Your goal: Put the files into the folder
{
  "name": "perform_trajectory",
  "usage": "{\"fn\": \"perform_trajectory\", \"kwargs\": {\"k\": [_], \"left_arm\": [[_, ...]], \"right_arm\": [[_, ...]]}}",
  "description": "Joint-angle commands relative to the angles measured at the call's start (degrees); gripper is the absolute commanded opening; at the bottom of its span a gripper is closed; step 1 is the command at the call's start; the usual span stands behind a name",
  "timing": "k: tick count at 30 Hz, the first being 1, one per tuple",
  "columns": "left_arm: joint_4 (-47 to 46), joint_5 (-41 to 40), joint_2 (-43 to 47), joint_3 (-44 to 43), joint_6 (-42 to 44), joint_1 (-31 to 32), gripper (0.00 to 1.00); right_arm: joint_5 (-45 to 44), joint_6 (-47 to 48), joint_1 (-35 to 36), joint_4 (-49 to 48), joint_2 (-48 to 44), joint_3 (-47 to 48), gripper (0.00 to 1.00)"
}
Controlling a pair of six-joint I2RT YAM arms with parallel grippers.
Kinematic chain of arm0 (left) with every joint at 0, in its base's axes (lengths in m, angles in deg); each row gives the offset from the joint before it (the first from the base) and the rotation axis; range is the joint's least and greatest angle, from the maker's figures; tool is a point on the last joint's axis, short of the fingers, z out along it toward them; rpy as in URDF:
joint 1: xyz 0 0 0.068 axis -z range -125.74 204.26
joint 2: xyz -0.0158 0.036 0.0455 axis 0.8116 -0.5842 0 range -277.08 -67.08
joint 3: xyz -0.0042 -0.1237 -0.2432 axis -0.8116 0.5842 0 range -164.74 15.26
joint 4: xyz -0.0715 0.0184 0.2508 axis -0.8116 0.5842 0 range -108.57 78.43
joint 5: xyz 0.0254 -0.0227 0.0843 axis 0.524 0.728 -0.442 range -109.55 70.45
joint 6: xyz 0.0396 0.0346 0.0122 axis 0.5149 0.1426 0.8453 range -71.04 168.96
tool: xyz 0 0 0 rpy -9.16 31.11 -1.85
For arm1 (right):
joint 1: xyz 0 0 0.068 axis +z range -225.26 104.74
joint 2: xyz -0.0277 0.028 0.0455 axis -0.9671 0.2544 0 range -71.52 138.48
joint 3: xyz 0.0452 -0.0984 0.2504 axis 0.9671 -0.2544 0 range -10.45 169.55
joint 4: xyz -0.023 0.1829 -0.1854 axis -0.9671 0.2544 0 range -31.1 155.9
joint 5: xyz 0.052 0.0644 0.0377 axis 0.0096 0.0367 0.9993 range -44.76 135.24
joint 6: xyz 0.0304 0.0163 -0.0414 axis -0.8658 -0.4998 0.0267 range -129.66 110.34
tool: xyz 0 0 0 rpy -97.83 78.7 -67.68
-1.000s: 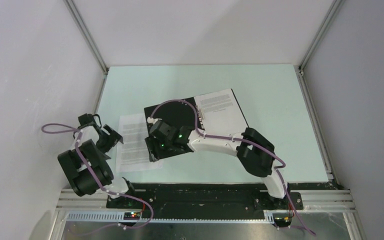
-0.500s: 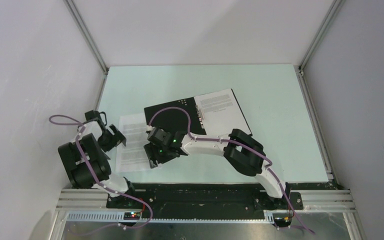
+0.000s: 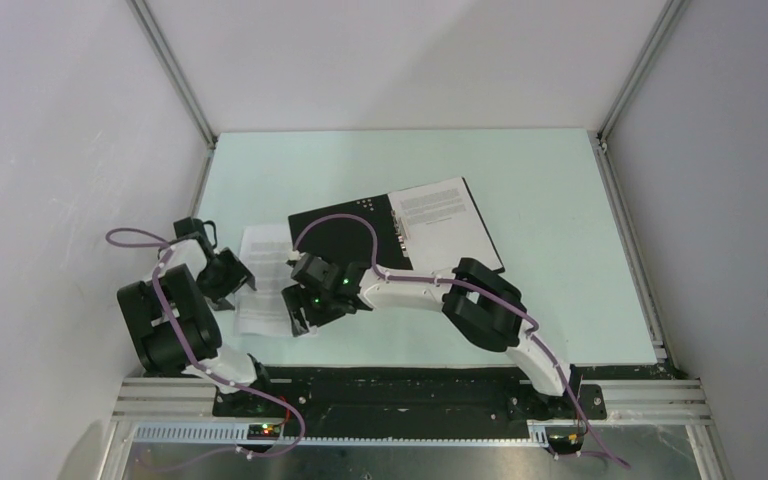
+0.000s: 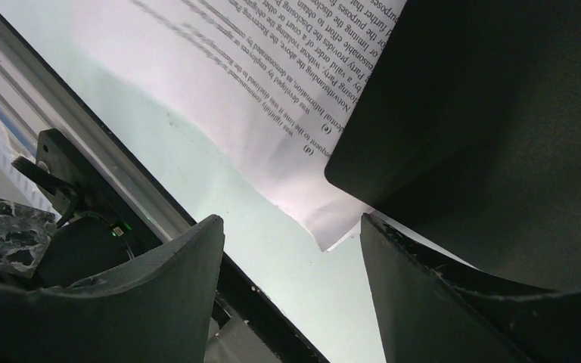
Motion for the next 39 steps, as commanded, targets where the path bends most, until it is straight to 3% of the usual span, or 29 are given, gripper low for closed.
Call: {"fn": "perform_trajectory", "kwargs": {"k": [1, 14, 18, 22, 26, 32, 36, 39], "left_arm": [[-1.8, 9.6, -0.5, -0.2, -2.2, 1.1, 0.65], [-1.7, 10.5, -0.5, -2.6, -4.7, 1.9, 0.38], [-1.2, 8.0, 1.4, -3.1, -5.5, 2.0, 0.24], [1.2, 3.4, 6.4, -5.1, -6.3, 2.1, 0.02], [3.3, 2.8, 13.0, -8.4, -6.6, 2.1, 0.00], [4.6, 11.3, 22.3, -12.5, -10.0, 1.9, 0.00], [4.5, 18.3, 25.8, -15.0, -13.6, 2.2, 0.00], [4.5, 23.0, 27.4, -18.2, -16.5, 3.2, 0.00]], "right_arm": [[0.5, -0.4, 0.6, 0.9, 4.3, 0.7, 0.72], [1.3, -0.6, 0.2, 0.9, 5.7, 1.6, 0.71], [1.8, -0.6, 0.1, 0.9, 5.6, 1.5, 0.72], [2.9, -0.1, -0.6, 1.5, 2.4, 0.8, 0.73], [6.1, -0.5, -3.5, 0.2, -5.9, -3.3, 0.77], [14.9, -4.7, -12.7, -6.1, -17.1, -8.7, 0.82], [24.3, -13.1, -21.3, -15.2, -19.7, -11.2, 0.83], [31.5, -23.6, -27.4, -27.8, -20.2, -14.2, 0.86]]}}
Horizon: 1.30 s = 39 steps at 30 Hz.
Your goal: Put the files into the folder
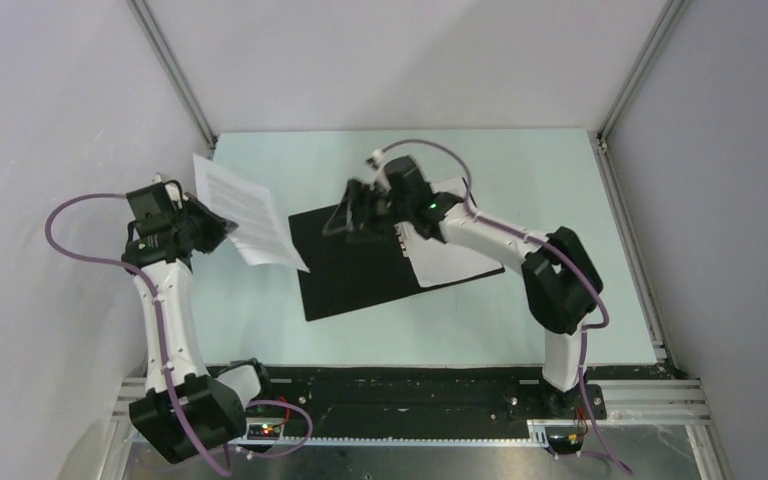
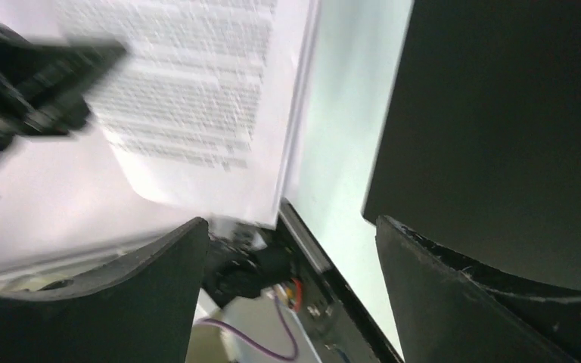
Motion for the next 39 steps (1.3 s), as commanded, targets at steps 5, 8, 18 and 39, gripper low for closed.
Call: {"fn": "perform_trajectory", "kwargs": {"k": [5, 8, 18, 39], "left_arm": [[0.3, 11.8, 3.1, -9.5, -8.6, 5.9, 0.00], [-0.8, 12.6, 3.2, -12.4, -10.4, 9.0, 0.00], [-6.5, 14.3, 1.4, -15.2, -17.1, 19.1, 0.00], [-8.7, 19.5, -3.1, -6.4, -14.6, 23.8, 0.00]], "right_arm": [[16.6, -27.3, -9.2, -28.7, -0.7, -5.2, 0.87], [17.0, -32.9, -9.9, -33.5, -0.6, -6.8, 0.87], [15.5, -43.2, -10.5, -45.6, -1.2, -10.1, 0.89], [12.5, -43.5, -13.4, -53.6, -5.4, -16.4, 0.50]]}}
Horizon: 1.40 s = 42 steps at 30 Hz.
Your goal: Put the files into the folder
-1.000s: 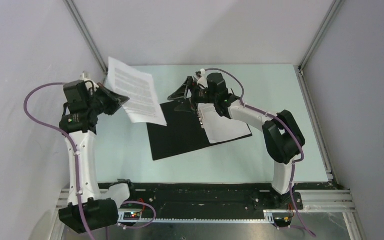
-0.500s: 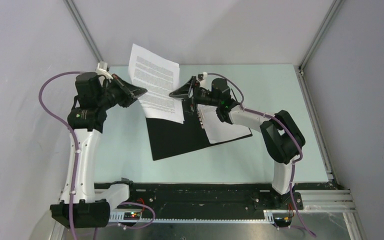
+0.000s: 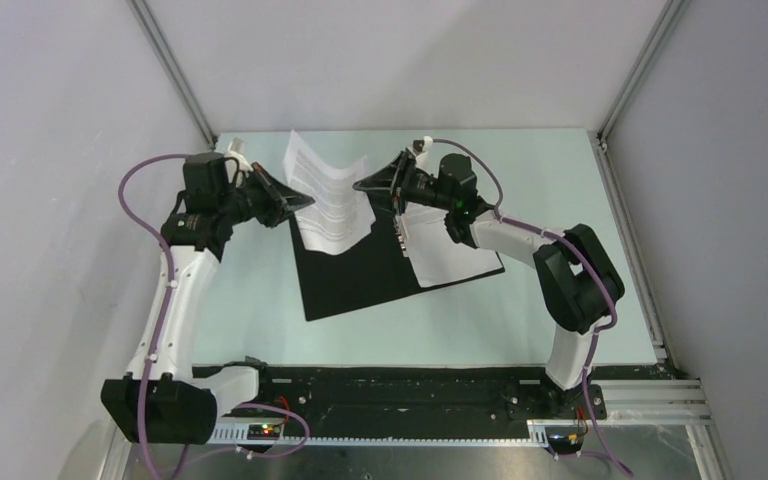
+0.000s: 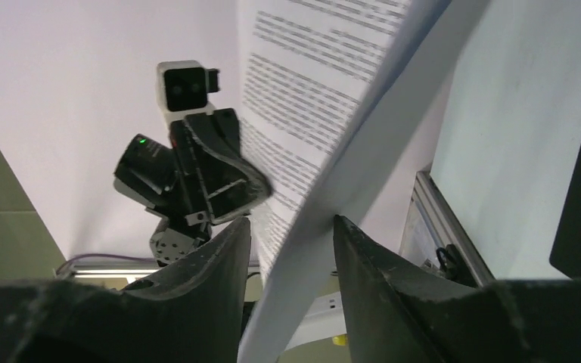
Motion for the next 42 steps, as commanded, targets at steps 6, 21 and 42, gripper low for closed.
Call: {"fn": "perform_trajectory", "kwargs": {"k": [6, 21, 42], "left_arm": [[-1.0, 3.6, -1.9, -0.2, 2.9, 0.7, 0.00], [-1.2, 4.5, -0.2, -3.0, 2.5, 1.5, 0.00], [-4.6, 4.6, 2.7, -5.3, -5.1, 2.2, 0.00]], "right_arm": [[0.7, -2.2, 0.0, -6.6, -0.3, 0.4, 0.51], [1.5, 4.1, 0.3, 3.9, -0.1, 0.4, 0.64], [2.6, -6.6, 2.8, -11.1, 5.5, -0.6, 0.70]]}}
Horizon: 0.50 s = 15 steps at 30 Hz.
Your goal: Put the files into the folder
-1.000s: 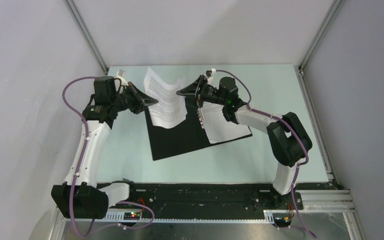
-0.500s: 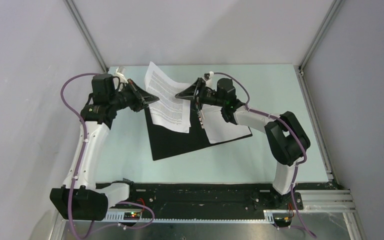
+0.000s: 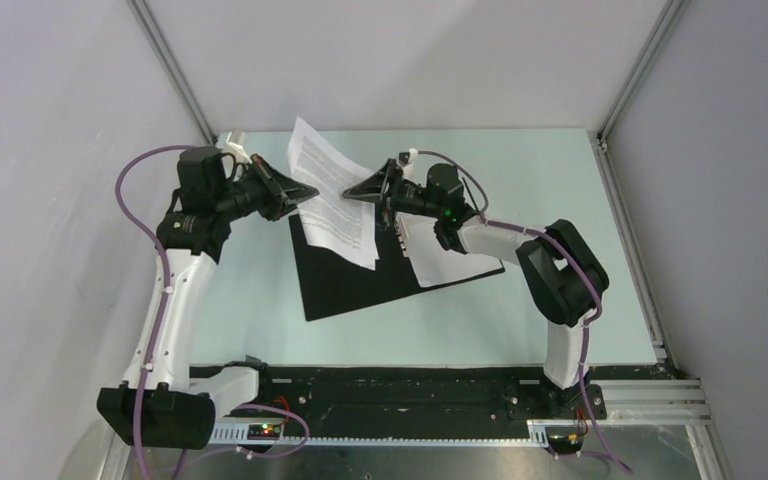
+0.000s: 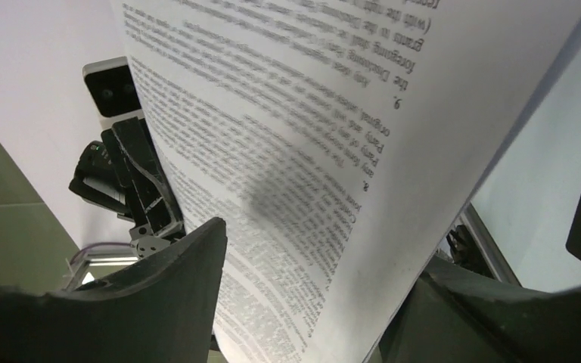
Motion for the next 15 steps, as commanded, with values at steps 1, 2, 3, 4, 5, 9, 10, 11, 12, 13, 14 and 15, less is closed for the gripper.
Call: {"fn": "perform_trajectory", "kwargs": {"k": [1, 2, 3, 4, 5, 9, 10, 11, 12, 13, 14, 15], "left_arm": [[-2.8, 1.4, 1.9, -4.0, -3.7, 0.4, 0.00], [-2.9, 1.2, 2.1, -4.4, -4.5, 0.5, 0.00], [-3.0, 0.9, 2.2, -4.8, -4.9, 0.5, 0.00], [-3.1, 0.8, 2.4, -5.0, -5.4, 0.5, 0.00], [-3.2, 0.7, 2.5, -5.5, -5.9, 0.6, 0.00], [-3.4, 0.9, 2.4, -6.8, -6.8, 0.6, 0.00], [-3.5, 0.9, 2.4, -6.8, -6.8, 0.7, 0.00], [-3.5, 0.9, 2.5, -6.7, -7.0, 0.9, 0.00], [-3.5, 0.9, 2.6, -6.5, -7.0, 0.9, 0.00], [-3.7, 0.8, 2.9, -5.8, -7.1, 0.9, 0.00], [-3.7, 0.8, 3.1, -5.4, -7.1, 1.0, 0.00], [-3.8, 0.8, 3.6, -4.5, -7.1, 1.0, 0.00]], "right_arm": [[1.2, -3.6, 0.7, -7.5, 1.3, -0.7, 0.74], [1.2, -4.8, 0.7, -8.9, 1.4, -0.8, 0.76], [1.3, -6.1, 0.7, -9.6, 1.4, -0.8, 0.77], [1.5, -6.8, 0.7, -10.9, 1.4, -0.8, 0.79], [1.7, -8.1, 0.7, -11.6, 1.6, -0.8, 0.79], [1.9, -11.0, 0.8, -15.5, 1.6, -1.7, 0.80], [1.8, -11.6, 0.9, -16.1, 1.5, -1.8, 0.80], [1.7, -13.0, 0.9, -17.7, 1.5, -1.9, 0.80], [1.4, -13.8, 0.9, -18.6, 1.7, -1.9, 0.80], [1.1, -15.8, 1.0, -20.8, 1.9, -2.0, 0.80], [0.8, -16.7, 1.0, -21.8, 2.1, -2.0, 0.80], [0.3, -18.4, 0.9, -23.5, 2.2, -2.0, 0.80]]}}
